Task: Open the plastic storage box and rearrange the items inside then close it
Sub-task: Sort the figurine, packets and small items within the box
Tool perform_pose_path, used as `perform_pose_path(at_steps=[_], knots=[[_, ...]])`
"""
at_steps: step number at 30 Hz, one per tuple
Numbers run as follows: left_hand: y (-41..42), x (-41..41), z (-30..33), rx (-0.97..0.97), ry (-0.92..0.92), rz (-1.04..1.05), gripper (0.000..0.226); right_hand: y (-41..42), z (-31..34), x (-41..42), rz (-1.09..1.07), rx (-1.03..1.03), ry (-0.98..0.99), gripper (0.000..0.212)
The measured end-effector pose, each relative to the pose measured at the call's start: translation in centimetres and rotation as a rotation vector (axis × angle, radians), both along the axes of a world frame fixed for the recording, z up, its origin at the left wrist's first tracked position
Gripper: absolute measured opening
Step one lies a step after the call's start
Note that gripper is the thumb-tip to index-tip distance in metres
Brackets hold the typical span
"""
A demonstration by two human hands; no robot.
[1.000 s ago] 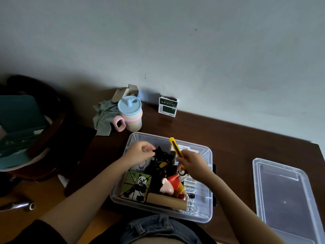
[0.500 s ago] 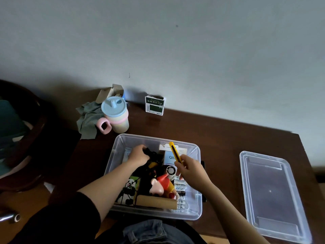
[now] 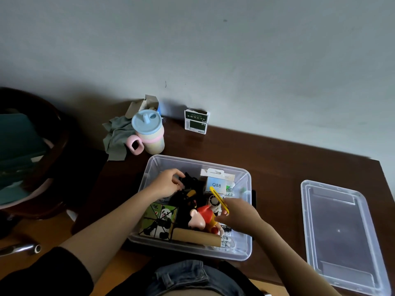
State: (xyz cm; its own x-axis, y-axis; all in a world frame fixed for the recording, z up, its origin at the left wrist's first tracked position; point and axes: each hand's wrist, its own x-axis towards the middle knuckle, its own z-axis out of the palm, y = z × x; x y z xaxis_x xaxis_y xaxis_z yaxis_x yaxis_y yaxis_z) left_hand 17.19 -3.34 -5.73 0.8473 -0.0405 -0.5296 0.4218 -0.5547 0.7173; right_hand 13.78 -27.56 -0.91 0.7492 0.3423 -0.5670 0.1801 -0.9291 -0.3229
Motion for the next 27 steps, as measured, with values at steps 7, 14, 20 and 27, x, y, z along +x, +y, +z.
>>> perform_pose_path(at_steps=[7,14,20,27], knots=[[0.2,-0.7,0.4,-0.142,0.055,0.065,0.026,1.9,-1.8,-0.8,0.124,-0.079,-0.109,0.021],[0.4,-1.2,1.2,0.04,-0.11,0.066,0.024,1.6,-1.9,-0.9,0.154,-0.034,-0.071,0.031],[0.1,-1.8,2.5,-0.113,-0.107,0.071,0.017,1.1,0.4,0.0,0.034,0.122,-0.025,0.019],[0.3,-2.2,5.3,-0.553,0.14,0.195,0.028,2.4,3.0,1.7,-0.256,0.464,0.043,0.046]])
